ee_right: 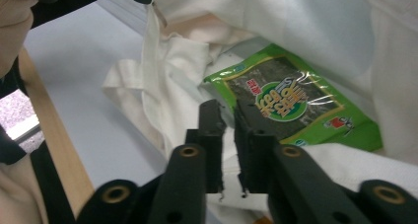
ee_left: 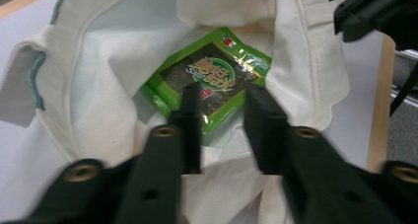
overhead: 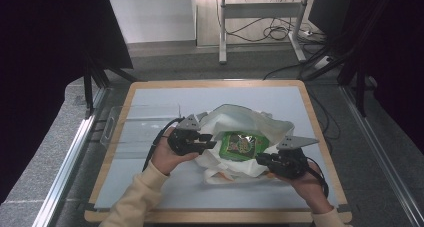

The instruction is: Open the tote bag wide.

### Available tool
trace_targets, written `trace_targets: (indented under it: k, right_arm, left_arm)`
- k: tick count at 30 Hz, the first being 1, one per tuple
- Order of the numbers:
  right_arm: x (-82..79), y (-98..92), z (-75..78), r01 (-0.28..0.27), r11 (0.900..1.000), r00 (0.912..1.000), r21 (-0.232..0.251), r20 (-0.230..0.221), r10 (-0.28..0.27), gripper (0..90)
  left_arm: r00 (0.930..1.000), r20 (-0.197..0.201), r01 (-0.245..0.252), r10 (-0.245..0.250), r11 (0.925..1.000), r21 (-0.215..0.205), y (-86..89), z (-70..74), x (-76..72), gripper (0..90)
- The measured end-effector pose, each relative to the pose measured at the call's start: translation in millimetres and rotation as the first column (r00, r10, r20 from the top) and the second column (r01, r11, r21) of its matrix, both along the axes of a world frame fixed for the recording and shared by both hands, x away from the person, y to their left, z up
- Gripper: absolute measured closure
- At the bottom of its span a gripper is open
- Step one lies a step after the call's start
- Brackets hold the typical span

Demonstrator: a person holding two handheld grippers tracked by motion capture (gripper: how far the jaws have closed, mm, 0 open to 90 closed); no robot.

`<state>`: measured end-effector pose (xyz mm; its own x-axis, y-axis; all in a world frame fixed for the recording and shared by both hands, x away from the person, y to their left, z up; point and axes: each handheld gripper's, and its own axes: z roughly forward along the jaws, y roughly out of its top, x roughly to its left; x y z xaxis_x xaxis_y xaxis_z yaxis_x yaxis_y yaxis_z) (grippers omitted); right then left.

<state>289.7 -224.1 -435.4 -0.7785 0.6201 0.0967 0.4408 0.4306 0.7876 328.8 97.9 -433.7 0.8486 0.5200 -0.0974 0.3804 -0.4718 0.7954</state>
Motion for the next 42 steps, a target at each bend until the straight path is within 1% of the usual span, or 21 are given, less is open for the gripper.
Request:
trace_targets:
  k: [3, 6, 9, 11, 12, 14, 16, 19, 21, 22, 23, 26, 27, 31, 33, 36, 37, 40, 42]
  right_arm:
    - [4.7, 1.7, 2.0, 0.010, 1.000, 0.9999, -0.001, 0.009, -0.009, 88.0]
    - [10.0, 6.9, 5.1, 0.008, 1.000, 0.9998, -0.011, 0.019, -0.008, 89.1]
    - [16.5, 14.4, 10.1, -0.006, 1.000, 0.9995, -0.025, 0.032, 0.006, 89.1]
    - [22.5, 19.7, 13.6, -0.012, 1.000, 0.9993, -0.023, 0.036, 0.013, 89.1]
    - [26.7, 23.2, 15.6, -0.016, 1.000, 0.9991, -0.024, 0.039, 0.017, 89.1]
    - [36.3, 32.6, 19.6, -0.022, 0.999, 0.9991, -0.027, 0.034, 0.023, 89.1]
    - [44.7, 41.9, 21.1, -0.033, 0.999, 0.9991, -0.032, 0.027, 0.034, 89.2]
    - [57.2, 54.9, 19.1, -0.053, 0.998, 0.9986, -0.021, 0.002, 0.053, 89.2]
    - [63.5, 61.2, 16.9, -0.058, 0.998, 0.9983, -0.038, 0.000, 0.058, 89.2]
    - [66.6, 64.4, 15.5, -0.060, 0.997, 0.9982, -0.041, -0.004, 0.060, 89.2]
    - [70.4, 67.7, 13.9, -0.065, 0.997, 0.9979, -0.042, -0.007, 0.065, 89.2]
    - [78.7, 74.5, 10.9, -0.074, 0.996, 0.9972, -0.039, -0.016, 0.073, 89.2]
    - [81.5, 76.3, 10.3, -0.074, 0.997, 0.9971, -0.036, -0.020, 0.073, 89.2]
    - [91.5, 80.2, 7.8, -0.070, 0.997, 0.9971, -0.020, -0.030, 0.070, 89.2]
    - [95.9, 81.3, 6.4, -0.067, 0.998, 0.9972, -0.020, -0.034, 0.066, 89.2]
    - [102.1, 83.1, 2.8, -0.067, 0.998, 0.9964, -0.008, -0.053, 0.066, 89.2]
    - [103.7, 84.0, 1.4, -0.066, 0.998, 0.9961, -0.009, -0.059, 0.065, 89.2]
    - [107.6, 86.6, -1.5, -0.069, 0.997, 0.9954, -0.024, -0.068, 0.067, 89.2]
    - [110.9, 89.2, -2.2, -0.068, 0.997, 0.9951, -0.023, -0.074, 0.066, 89.3]
  left_arm:
    - [0.9998, -0.011, 0.014, -0.014, 0.9998, 0.011, -3.3, 0.0, 0.8, 85.1]
    - [0.9999, -0.007, 0.014, -0.014, 0.9998, 0.017, -4.7, 0.0, 1.6, 89.8]
    - [0.9996, -0.017, 0.024, -0.023, 0.9994, 0.027, -5.7, -1.7, 2.5, 90.0]
    - [0.9996, -0.022, 0.018, -0.017, 0.9993, 0.032, -7.9, -3.9, 2.9, 90.0]
    - [0.9997, -0.019, 0.015, -0.014, 0.9988, 0.047, -9.0, -5.5, 4.2, 90.0]
    - [0.9995, -0.030, 0.013, -0.011, 0.9990, 0.043, -11.1, -9.0, 6.4, 90.0]
    - [0.9987, -0.050, 0.009, -0.007, 0.9995, 0.032, -12.5, -12.5, 8.1, 90.0]
    - [0.9983, -0.057, 0.013, -0.010, 0.9989, 0.045, -12.5, -17.3, 9.7, 90.0]
    - [0.9981, -0.060, 0.017, -0.014, 0.9985, 0.052, -12.0, -18.9, 9.5, 90.0]
    - [0.9980, -0.062, 0.013, -0.009, 0.9983, 0.057, -12.0, -19.7, 9.2, 90.0]
    - [0.9980, -0.062, 0.019, -0.015, 0.9979, 0.063, -11.7, -20.3, 9.9, 90.0]
    - [0.9970, -0.076, 0.022, -0.017, 0.9981, 0.058, -12.5, -22.7, 10.4, 90.0]
    - [0.9966, -0.082, 0.019, -0.014, 0.9983, 0.055, -13.1, -23.7, 10.1, 90.0]
    - [0.9963, -0.084, 0.027, -0.021, 0.9969, 0.074, -13.9, -26.4, 10.4, 90.0]
    - [0.9958, -0.089, 0.032, -0.025, 0.9958, 0.086, -13.5, -27.3, 9.9, 90.0]
    - [0.9949, -0.097, 0.035, -0.027, 0.9960, 0.083, -13.8, -28.6, 7.6, 90.0]
    - [0.9950, -0.094, 0.042, -0.034, 0.9951, 0.090, -13.0, -28.5, 8.0, 90.0]
    - [0.9942, -0.103, 0.039, -0.030, 0.9959, 0.082, -11.6, -28.8, 7.8, 90.0]
    - [0.9940, -0.105, 0.042, -0.033, 0.9954, 0.086, -10.6, -30.0, 8.1, 90.0]
